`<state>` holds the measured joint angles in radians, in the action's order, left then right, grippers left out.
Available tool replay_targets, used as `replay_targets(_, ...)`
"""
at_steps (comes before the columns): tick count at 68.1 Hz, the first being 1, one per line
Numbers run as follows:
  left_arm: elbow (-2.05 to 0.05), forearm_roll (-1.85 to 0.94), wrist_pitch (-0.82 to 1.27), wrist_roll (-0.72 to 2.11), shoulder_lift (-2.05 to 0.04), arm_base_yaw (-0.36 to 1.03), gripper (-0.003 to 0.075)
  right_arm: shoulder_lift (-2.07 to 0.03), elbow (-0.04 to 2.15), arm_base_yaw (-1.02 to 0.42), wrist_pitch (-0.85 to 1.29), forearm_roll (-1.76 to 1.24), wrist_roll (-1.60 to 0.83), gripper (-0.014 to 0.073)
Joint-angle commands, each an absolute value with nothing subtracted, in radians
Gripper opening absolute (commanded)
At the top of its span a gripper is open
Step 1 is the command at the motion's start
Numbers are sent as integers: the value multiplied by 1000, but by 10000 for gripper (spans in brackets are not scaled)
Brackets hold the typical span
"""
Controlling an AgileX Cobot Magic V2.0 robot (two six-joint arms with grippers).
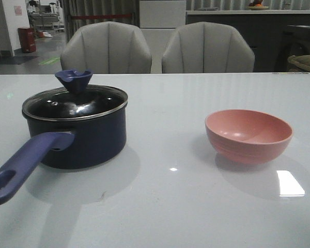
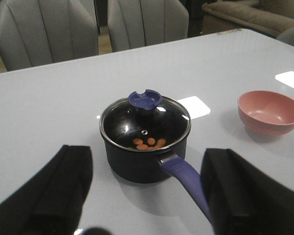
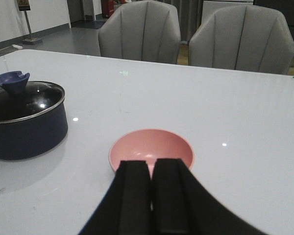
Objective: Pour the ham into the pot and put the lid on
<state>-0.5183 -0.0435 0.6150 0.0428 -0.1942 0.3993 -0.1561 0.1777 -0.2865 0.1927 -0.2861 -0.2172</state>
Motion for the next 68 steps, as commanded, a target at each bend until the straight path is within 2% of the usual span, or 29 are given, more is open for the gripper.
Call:
replay_targets(1, -478, -57, 491, 41, -108, 406, 337, -165, 204, -286, 117, -286, -223, 146)
replay_targets(10, -420, -59, 455, 41, -30, 406, 99, -165, 204, -286, 117, -286, -223, 146)
replay_targets(15, -411, -59, 453, 41, -25, 406, 125, -165, 204, -286, 117, -286, -223, 146)
replay_targets(57, -379, -50, 412, 41, -25, 401, 113, -165, 204, -286, 117, -286, -223, 146)
replay_targets(68, -277, 0, 289, 41, -18, 256, 113, -165, 204, -286, 117, -286, -223, 146)
